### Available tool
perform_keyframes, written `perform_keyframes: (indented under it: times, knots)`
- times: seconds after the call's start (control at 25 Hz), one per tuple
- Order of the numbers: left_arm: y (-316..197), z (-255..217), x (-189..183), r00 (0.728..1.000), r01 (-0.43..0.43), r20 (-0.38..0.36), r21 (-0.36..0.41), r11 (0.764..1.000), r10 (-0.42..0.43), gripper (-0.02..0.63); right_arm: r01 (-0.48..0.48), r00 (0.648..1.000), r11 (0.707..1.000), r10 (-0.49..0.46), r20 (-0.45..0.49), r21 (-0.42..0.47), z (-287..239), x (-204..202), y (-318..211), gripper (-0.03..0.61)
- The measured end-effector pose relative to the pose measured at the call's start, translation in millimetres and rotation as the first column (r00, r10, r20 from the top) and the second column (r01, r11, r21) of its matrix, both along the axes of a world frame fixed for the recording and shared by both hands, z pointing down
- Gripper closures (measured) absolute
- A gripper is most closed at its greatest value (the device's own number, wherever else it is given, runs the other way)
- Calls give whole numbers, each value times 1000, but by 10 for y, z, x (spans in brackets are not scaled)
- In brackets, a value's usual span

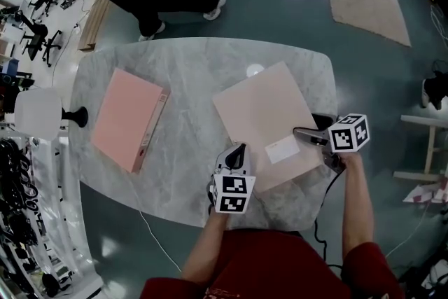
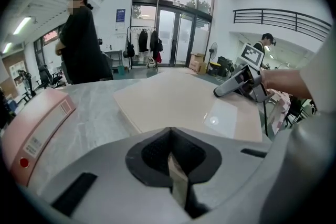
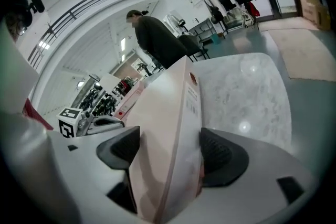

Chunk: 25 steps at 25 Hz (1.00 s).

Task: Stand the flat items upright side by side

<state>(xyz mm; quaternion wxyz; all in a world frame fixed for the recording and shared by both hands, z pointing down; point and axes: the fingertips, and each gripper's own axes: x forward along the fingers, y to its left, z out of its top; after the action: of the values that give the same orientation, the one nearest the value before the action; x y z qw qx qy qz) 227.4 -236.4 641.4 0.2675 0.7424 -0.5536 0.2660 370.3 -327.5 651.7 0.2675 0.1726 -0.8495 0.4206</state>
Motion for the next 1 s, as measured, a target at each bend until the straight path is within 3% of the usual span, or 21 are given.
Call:
perform_keyframes:
  times: [0.4, 0.72, 1.0]
  knots:
    - [185, -72, -231, 998, 64, 9, 1, 998, -64, 609, 150, 986, 977, -138, -89, 151, -540, -212, 211, 232]
    - [333, -105, -446, 991, 130, 3, 0, 991, -130, 609, 272, 959, 919, -236, -155, 285, -1043, -516, 442, 232]
    - [450, -98, -598, 984, 175, -22, -1, 984, -175, 609, 294, 953, 876, -236, -193, 383, -1408, -778, 678, 232]
